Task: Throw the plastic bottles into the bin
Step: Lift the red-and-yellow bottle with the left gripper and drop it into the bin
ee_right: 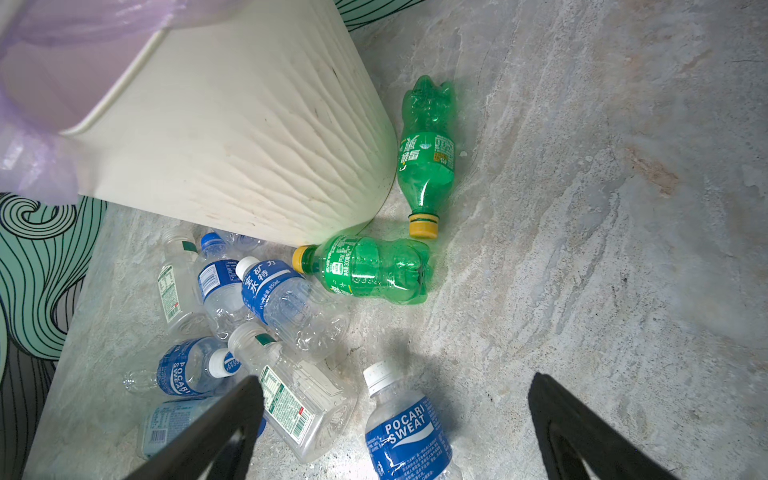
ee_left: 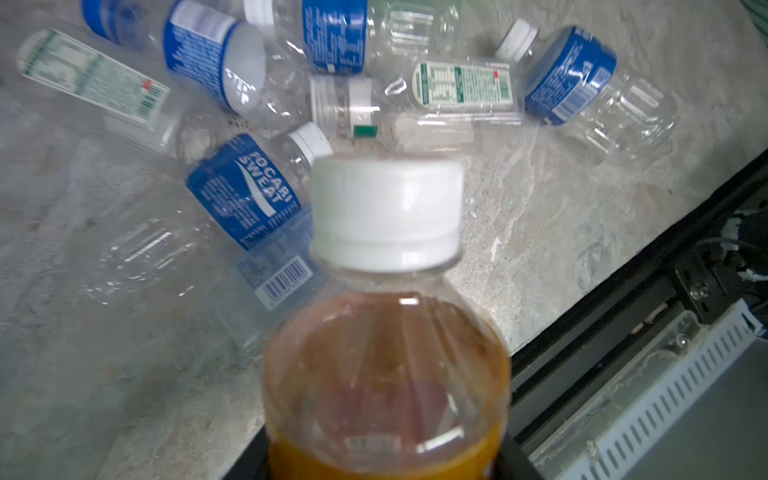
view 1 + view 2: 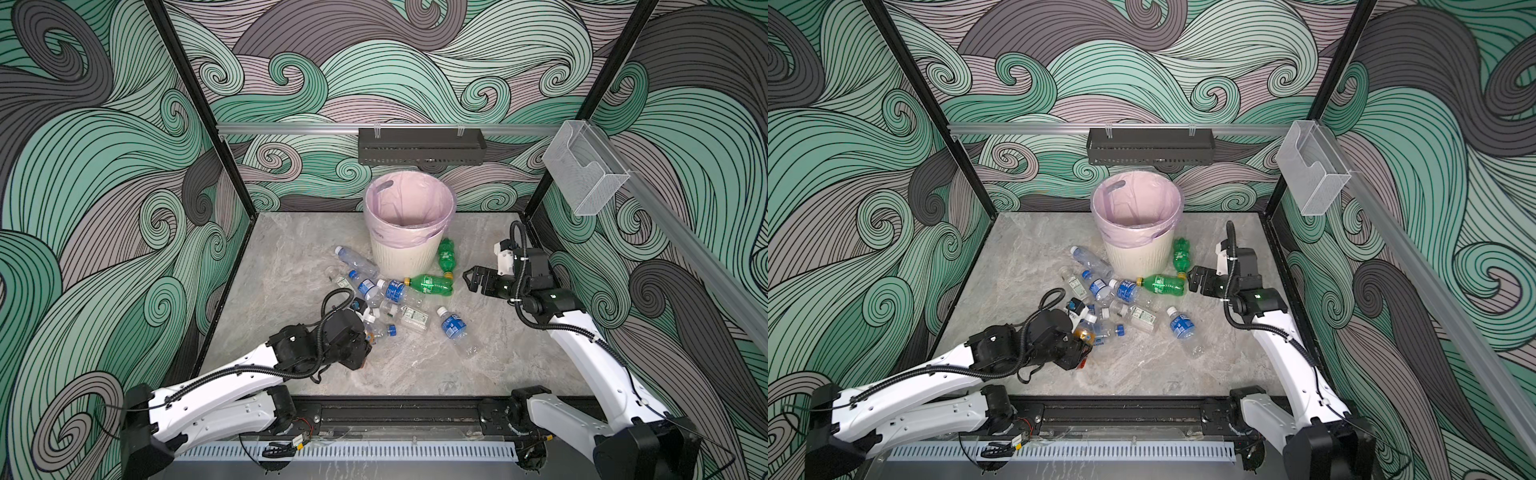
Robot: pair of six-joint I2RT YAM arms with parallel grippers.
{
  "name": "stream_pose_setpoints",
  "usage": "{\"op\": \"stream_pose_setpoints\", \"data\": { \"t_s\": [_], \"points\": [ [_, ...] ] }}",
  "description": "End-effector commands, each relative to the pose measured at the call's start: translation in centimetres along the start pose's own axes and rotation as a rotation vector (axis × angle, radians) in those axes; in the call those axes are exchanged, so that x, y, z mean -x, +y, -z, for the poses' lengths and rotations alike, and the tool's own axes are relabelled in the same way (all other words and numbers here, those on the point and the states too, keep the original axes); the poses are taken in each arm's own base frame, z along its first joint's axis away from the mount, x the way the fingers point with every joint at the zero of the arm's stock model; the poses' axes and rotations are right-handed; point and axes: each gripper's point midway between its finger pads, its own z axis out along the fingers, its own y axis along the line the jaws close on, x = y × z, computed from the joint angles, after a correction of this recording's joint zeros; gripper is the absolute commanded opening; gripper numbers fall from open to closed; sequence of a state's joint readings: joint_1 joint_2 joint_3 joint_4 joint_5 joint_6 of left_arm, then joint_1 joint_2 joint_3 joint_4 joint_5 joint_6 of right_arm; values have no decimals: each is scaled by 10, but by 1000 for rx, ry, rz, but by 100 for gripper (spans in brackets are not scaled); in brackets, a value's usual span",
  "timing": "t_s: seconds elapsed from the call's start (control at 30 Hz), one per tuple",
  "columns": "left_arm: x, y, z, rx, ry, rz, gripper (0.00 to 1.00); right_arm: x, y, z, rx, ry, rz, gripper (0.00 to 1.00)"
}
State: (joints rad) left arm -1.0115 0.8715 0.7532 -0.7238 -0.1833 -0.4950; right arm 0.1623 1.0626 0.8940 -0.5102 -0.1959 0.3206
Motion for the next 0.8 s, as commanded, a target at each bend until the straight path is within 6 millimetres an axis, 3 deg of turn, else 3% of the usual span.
{"op": "stream_pose_setpoints", "data": {
  "t_s": [0.0,0.2,0.43,0.53,0.63,0.77],
  "points": [
    [34,17,28,85,-181,-15,53,-8,-4,-7,0,23,7,100],
    [81,20,73,99,-379,-32,56,-11,-3,-15,12,53,3,100],
    [121,10,97,68,-503,-72,56,-11,0,-20,29,70,5,100],
    [149,1,103,32,-539,-94,56,-11,1,-20,35,73,5,100],
    [201,-2,107,29,-580,-92,55,-10,4,-18,48,67,1,100],
    [307,-6,103,5,-627,-84,55,-12,4,-11,46,56,4,100]
  ]
}}
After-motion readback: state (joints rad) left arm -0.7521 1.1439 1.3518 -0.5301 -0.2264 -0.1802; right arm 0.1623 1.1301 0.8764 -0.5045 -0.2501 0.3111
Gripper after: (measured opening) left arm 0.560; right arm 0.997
